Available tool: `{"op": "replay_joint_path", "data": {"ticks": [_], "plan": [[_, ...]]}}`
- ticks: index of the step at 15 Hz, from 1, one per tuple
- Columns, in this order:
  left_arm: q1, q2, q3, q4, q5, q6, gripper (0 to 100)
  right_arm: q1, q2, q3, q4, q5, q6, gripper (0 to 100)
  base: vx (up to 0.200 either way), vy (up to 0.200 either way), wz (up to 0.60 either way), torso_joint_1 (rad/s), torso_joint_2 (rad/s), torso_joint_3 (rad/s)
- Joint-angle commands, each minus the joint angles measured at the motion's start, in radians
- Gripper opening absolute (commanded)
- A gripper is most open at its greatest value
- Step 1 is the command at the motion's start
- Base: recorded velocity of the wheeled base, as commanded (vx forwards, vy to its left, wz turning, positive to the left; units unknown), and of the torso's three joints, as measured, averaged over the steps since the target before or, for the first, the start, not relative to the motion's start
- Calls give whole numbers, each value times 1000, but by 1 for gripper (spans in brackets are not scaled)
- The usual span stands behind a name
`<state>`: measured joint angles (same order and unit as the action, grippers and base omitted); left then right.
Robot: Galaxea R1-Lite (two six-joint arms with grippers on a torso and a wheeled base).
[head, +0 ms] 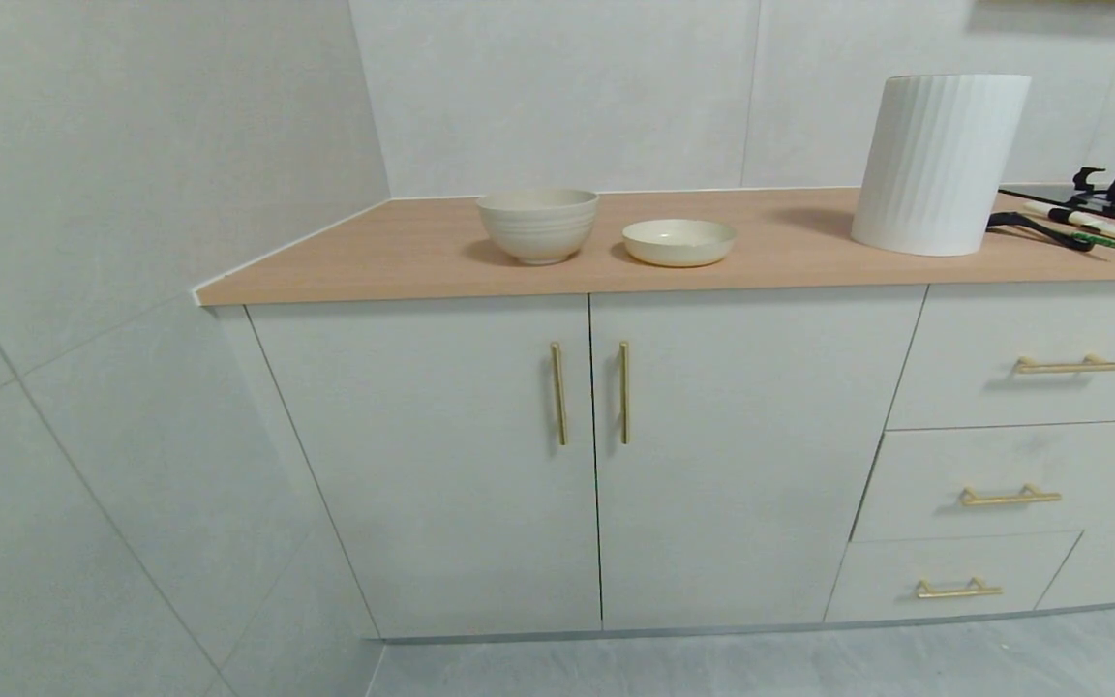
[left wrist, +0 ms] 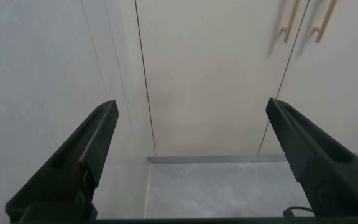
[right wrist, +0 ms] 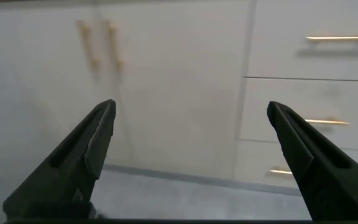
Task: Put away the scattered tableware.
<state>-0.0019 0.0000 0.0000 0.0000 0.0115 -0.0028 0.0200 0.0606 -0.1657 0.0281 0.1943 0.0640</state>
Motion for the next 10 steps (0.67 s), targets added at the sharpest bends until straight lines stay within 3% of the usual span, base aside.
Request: {"op": "replay_joint_path", "data": {"ticks": [1, 2, 4, 6, 8, 10], "plan": [[0, 2, 0, 0, 1, 0, 100, 38, 248, -87, 18, 94, 5, 100, 0, 0, 0, 0, 0, 0], [0, 2, 0, 0, 1, 0, 100, 51, 295, -90, 15, 99, -6, 100, 0, 0, 0, 0, 0, 0], [0, 2, 0, 0, 1, 0, 100, 86, 527, -163, 15, 206, -15, 100, 0, 0, 0, 0, 0, 0], [0, 2, 0, 0, 1, 0, 100, 84, 677, -281, 7, 206, -9, 100, 0, 0, 0, 0, 0, 0], [0, 2, 0, 0, 1, 0, 100, 112, 709, -313, -10, 217, -9, 100, 0, 0, 0, 0, 0, 0], [0, 2, 0, 0, 1, 0, 100, 210, 723, -324, -22, 221, 22, 100, 0, 0, 0, 0, 0, 0]]}}
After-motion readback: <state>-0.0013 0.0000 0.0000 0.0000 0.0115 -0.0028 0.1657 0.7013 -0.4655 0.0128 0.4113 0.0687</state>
